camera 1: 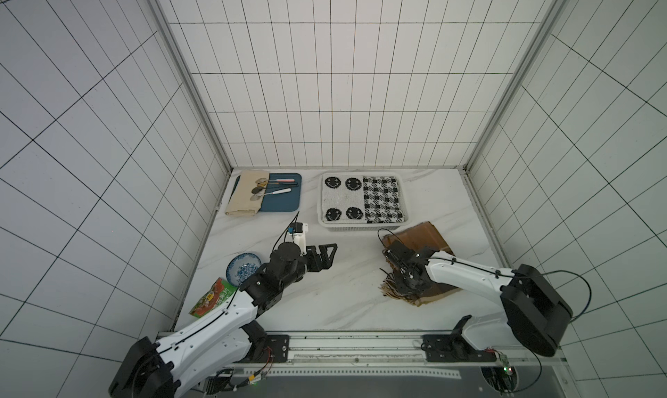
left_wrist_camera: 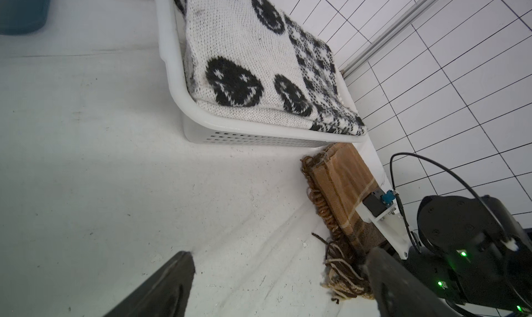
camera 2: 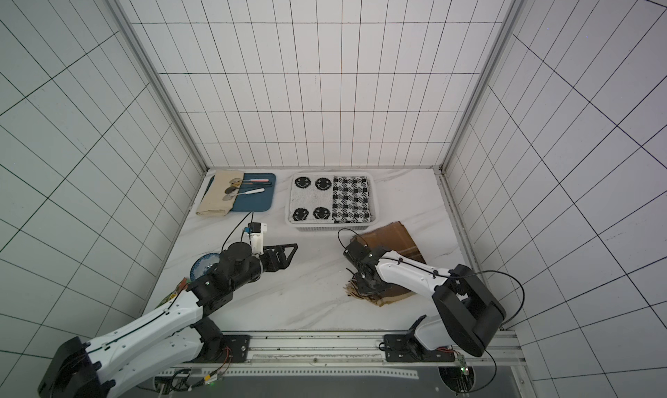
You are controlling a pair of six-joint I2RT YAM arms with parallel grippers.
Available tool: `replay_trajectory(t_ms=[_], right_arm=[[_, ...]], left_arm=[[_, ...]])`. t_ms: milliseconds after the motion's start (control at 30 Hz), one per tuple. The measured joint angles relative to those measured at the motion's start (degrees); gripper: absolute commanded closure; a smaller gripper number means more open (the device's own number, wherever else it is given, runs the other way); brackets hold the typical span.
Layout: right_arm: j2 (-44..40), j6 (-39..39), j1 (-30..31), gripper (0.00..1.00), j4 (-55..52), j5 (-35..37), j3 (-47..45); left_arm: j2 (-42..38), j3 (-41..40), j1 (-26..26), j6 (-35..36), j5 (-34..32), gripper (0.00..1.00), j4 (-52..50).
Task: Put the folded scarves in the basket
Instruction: Move the scarf to the center of the board, then adjust the scarf at the center of the board.
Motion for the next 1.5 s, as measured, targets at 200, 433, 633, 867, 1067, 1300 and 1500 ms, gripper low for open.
replay_trajectory(t_ms=[200, 433, 633, 867, 1067, 1300, 1500], right_arm=[[2.32, 2.36, 13.94, 0.72, 0.87, 2.67, 0.42], [8.57, 4.04, 25.62, 0.61, 1.03, 4.74, 6.69], [2.58, 6.58, 27.74, 0.41, 3.34, 7.34, 3.34], [-16.96, 10.56, 27.50, 0.32, 3.87, 12.20, -4.52], [-30.38, 13.11, 22.62, 0.32, 3.04, 15.67, -9.07], [-30.45, 11.13, 12.39, 0.32, 4.92, 14.75, -11.47], [-26.58, 7.93, 7.28, 0.32, 10.21, 11.47, -14.73]], left_arm=[[0.92, 0.00, 0.00, 0.00, 0.28, 0.03, 0.20], [4.85, 0.00, 0.00, 0.94, 3.50, 0.03, 3.02], [5.62, -0.31, 0.00, 2.58, 6.34, 0.03, 5.03], [9.86, -0.85, -1.53, 4.50, 10.21, 0.04, 9.84], [16.87, 0.81, -5.81, 7.50, 8.63, 0.05, 10.23], [28.13, 6.01, -9.44, 11.45, 5.77, 0.05, 11.89], [38.93, 11.85, -9.77, 14.27, 1.81, 0.07, 11.74]])
